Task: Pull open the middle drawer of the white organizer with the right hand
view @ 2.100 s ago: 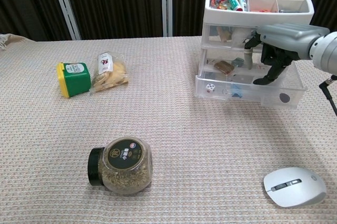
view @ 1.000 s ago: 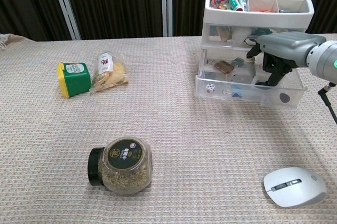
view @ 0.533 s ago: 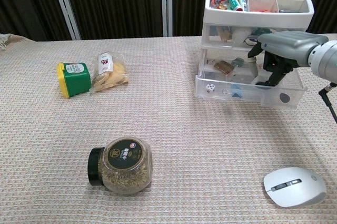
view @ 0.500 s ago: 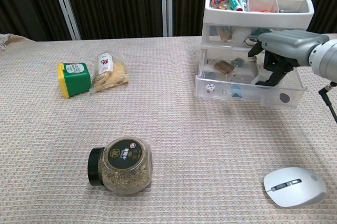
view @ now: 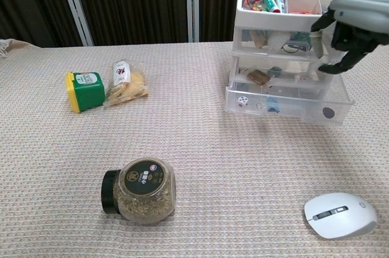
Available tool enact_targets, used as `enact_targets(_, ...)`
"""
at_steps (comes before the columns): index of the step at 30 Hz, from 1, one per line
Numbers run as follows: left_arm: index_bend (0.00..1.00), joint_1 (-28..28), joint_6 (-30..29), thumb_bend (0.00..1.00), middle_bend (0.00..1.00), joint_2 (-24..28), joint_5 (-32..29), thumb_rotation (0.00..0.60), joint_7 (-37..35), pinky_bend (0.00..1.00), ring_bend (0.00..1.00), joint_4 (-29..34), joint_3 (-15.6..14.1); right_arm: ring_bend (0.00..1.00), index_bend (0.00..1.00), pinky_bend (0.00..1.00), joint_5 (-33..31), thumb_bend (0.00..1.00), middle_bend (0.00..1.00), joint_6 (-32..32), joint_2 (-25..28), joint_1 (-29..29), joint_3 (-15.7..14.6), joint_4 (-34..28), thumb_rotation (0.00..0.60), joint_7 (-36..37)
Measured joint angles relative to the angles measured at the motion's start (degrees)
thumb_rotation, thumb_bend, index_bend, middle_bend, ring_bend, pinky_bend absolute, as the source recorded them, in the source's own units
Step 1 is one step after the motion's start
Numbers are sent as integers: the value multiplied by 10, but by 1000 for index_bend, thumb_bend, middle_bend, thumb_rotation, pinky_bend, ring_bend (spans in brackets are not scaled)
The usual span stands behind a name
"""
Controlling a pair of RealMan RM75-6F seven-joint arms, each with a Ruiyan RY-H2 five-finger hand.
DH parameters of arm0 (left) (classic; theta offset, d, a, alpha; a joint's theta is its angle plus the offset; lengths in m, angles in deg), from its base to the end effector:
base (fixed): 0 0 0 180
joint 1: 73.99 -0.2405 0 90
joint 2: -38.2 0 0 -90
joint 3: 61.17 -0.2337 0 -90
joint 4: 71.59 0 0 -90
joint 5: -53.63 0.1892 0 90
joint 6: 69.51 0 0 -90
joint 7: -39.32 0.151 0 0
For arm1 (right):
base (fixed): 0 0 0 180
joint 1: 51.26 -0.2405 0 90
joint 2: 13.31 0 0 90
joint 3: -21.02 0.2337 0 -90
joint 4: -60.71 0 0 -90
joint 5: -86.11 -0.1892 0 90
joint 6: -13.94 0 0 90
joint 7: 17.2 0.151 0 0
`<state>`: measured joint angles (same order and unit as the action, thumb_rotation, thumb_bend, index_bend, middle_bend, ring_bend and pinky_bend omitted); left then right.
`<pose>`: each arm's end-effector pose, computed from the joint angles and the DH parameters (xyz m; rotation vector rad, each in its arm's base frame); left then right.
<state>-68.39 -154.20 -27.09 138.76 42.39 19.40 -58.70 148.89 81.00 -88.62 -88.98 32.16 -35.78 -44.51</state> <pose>-0.2860 0.1872 0.1634 -1.4039 -0.8680 -0.8590 -0.1466 -0.3288 0.0911 1.6674 -0.7481 0.9100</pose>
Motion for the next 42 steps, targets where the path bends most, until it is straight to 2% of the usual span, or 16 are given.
enact_targets(7,0,0,-1,288,0,-1,1,600,5,0,0,0,0,1000,621,738,18,268,1000,29,95,53,-14,-32,600,28)
enact_targets(12,0,0,-1,288,0,-1,-1,600,12,0,0,3,1,1000,623,738,14,266,1000,25,122,75,-22,-14,600,59)
enact_targets(22,0,0,-1,288,0,-2,-2,600,16,0,0,4,1,1000,620,737,-2,264,1000,-35,116,99,-69,76,600,57)
enact_targets(35,0,0,-1,288,0,-2,-3,600,16,0,0,4,1,1000,616,738,-22,247,1000,-103,93,102,-87,117,600,67)
enact_targets(42,0,-1,-1,288,0,-2,-3,600,16,0,0,4,1,1000,618,738,-78,236,1000,-132,95,92,-85,115,600,38)
